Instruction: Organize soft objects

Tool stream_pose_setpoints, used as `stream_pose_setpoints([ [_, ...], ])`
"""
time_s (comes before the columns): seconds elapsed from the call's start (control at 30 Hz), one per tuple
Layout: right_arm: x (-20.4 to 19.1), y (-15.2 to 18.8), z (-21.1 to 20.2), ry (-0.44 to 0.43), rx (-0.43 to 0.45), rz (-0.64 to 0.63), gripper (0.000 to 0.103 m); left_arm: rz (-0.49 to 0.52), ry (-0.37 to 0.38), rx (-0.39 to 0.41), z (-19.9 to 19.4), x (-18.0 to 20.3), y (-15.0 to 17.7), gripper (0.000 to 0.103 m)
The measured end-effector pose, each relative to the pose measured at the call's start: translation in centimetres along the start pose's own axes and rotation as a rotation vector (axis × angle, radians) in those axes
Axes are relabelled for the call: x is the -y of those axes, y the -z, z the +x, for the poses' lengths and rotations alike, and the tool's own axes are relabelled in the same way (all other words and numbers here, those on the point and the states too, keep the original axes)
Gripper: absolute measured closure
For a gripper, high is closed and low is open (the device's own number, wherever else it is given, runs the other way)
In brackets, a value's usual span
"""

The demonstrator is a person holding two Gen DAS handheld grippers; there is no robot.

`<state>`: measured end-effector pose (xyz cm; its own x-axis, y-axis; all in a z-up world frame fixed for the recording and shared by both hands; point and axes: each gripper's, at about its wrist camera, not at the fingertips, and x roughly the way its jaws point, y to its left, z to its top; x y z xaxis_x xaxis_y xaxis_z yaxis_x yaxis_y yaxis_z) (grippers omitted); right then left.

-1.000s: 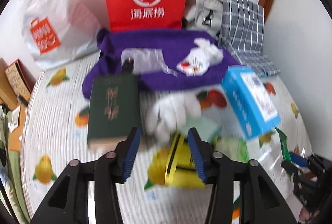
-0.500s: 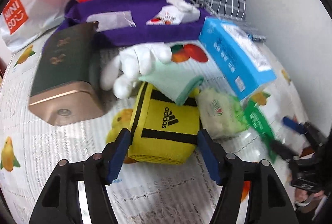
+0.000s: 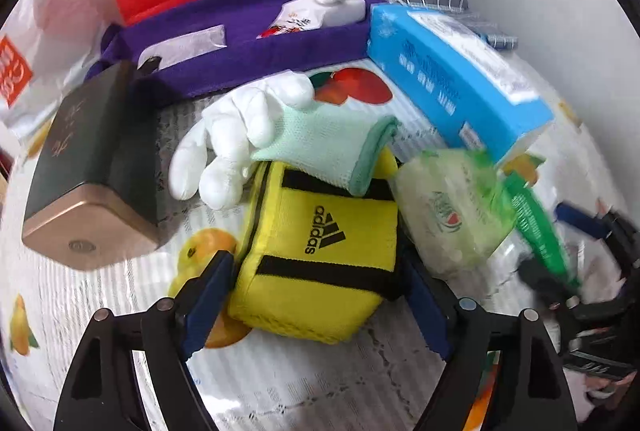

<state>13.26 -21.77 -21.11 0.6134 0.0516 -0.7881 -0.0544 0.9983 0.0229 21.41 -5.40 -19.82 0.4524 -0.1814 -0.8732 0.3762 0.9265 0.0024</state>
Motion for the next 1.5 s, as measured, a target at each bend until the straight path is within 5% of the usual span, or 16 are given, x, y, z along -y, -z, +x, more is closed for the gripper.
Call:
stream_pose_setpoints([
  [0.1,0.5,-0.1,-0.1,0.007,0.017,0.032,0.031,-0.020,-0.005,0.022,-0.4,-0.3,0.3,0.034],
  [0.23,0.9,-0.1,-0.7,0.021,0.020,0.037,0.068,-0.040,-0.029,0.008,-1.6,-1.3,1.3,0.039],
  [0.27,1.1,-0.1,-0.8,0.018,0.017,0.042,0.069,-0.051,-0.035,0.008,-1.8,-1.6,1.6,0.039],
  [0.5,1.4,0.6,-1.5,-0.002,-0.001,0.067,0.070,-0.159,-0.015,-0.003,-4.1,-4.5,4.9,0.039],
  [0.83,0.5,2.1,-2.4,-0.028,0.007,0.040,0.068,-0.277,-0.093,-0.003,-6.6,-7.9,9.5,0.039],
  [1.5,1.7,1.5,-6.4,-0.139,0.027,0.106,0.074,-0.319,-0.064,0.089,-10.1,-8.0,8.6,0.039],
])
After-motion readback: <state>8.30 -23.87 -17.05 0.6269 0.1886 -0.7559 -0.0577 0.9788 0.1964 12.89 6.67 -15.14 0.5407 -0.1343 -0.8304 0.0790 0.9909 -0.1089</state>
